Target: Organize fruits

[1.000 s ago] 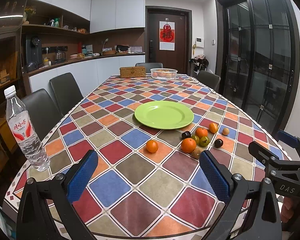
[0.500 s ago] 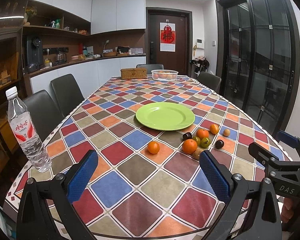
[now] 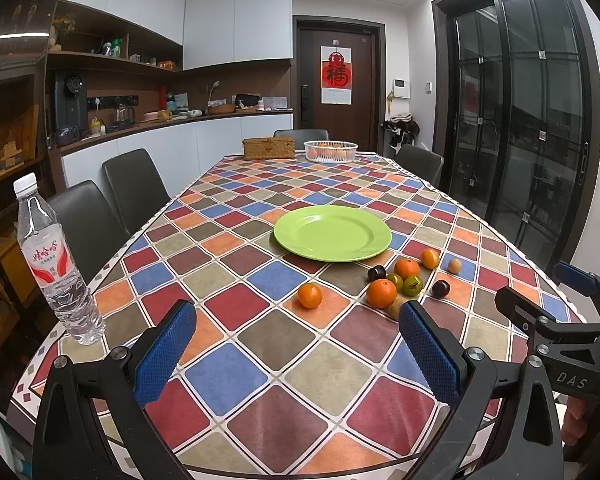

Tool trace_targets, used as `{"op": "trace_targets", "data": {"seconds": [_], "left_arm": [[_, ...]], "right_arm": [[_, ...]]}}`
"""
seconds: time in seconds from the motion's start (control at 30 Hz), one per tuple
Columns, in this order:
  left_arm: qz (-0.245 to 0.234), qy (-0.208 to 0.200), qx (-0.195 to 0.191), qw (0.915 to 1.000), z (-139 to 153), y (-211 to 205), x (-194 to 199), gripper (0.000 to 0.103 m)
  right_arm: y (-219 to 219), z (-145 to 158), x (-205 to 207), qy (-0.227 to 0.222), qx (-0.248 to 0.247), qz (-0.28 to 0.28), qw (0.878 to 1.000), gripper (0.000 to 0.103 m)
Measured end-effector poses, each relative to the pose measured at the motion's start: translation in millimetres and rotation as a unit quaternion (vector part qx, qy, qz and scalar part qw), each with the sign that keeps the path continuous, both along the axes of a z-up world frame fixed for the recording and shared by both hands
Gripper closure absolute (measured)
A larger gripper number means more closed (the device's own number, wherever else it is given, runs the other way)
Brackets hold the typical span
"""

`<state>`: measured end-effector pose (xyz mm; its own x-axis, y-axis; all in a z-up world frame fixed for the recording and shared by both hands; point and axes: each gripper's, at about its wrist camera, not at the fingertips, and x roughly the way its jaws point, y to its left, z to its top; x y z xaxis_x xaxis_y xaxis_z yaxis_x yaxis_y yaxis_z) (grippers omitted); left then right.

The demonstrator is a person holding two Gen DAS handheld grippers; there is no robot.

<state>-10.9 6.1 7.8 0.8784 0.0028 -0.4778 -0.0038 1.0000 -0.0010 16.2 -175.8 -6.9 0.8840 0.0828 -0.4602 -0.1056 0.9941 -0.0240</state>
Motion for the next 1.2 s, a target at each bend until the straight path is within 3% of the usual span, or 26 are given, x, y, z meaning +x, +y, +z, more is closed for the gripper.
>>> {"op": "trace_targets", "data": {"seconds": [0.63,1.2], "left_arm": [[0.003,0.009,-0.003,0.9999,3,14,5,0.000],[-0.001,0.051,0.002,0.9987,-34,16,46,0.000]], "right_arm": [[7,-7,4,0.016,-0.001,0.005,1.000,0.000],[17,-30,38,0.071,-0.022,0.022,0.997,0.001]]}}
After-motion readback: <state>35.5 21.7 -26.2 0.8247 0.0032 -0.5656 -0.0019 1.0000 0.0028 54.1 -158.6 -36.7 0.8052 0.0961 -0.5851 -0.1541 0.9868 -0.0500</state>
